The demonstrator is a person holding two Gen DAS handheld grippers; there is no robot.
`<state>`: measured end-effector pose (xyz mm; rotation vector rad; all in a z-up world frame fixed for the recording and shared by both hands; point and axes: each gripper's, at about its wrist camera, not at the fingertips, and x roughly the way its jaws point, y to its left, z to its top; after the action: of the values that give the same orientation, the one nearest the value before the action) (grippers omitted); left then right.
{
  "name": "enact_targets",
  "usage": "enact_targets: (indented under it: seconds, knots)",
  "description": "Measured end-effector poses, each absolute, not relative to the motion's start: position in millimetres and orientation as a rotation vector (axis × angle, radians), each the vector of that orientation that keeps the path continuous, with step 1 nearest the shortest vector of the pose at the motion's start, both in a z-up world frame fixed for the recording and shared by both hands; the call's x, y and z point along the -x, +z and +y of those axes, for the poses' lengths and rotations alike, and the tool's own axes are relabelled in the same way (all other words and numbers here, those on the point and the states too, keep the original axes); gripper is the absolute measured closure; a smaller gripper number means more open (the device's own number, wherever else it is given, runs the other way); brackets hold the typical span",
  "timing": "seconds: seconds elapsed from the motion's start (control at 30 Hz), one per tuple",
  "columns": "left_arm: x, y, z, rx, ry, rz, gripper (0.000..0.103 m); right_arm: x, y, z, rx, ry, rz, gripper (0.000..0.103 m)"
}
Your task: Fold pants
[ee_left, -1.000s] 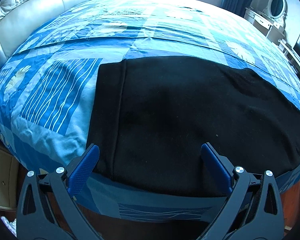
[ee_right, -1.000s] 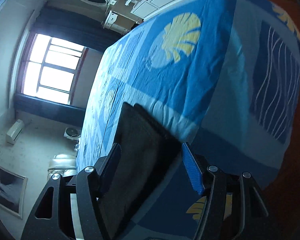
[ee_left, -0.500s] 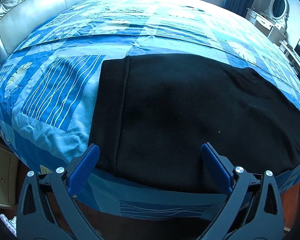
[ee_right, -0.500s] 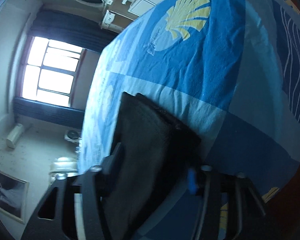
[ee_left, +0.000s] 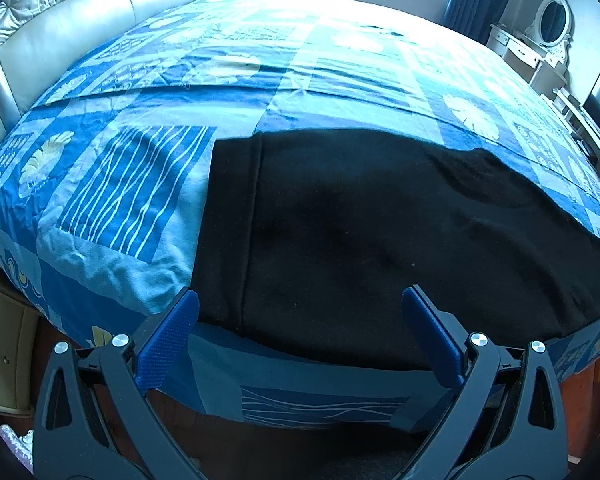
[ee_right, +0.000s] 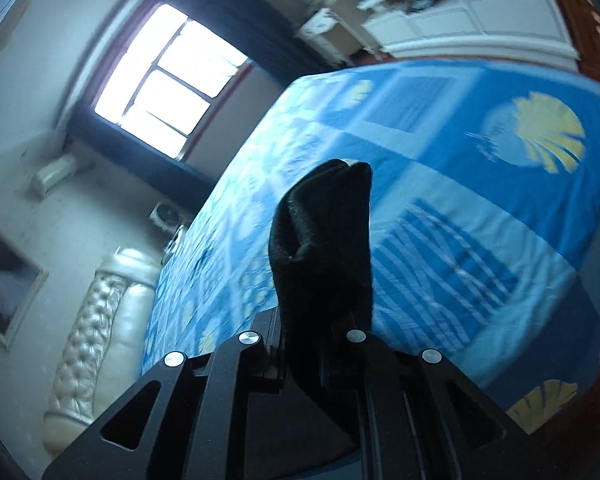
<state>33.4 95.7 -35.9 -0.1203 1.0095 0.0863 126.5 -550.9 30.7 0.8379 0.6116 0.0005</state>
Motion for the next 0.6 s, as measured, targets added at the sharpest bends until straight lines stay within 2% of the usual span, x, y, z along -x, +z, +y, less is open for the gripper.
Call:
enact_targets:
  seconds: [0.27,0.6]
  knots:
    - [-34,-30,86,0.110,0.058,0.988,0.002,-147,59,-437,-0.638,0.144,0.649,0.092]
    - [-34,-30,74,0.074,0.045,0.970,0.002,-159,2,-320,-0.471,0.247,0.819,0.092]
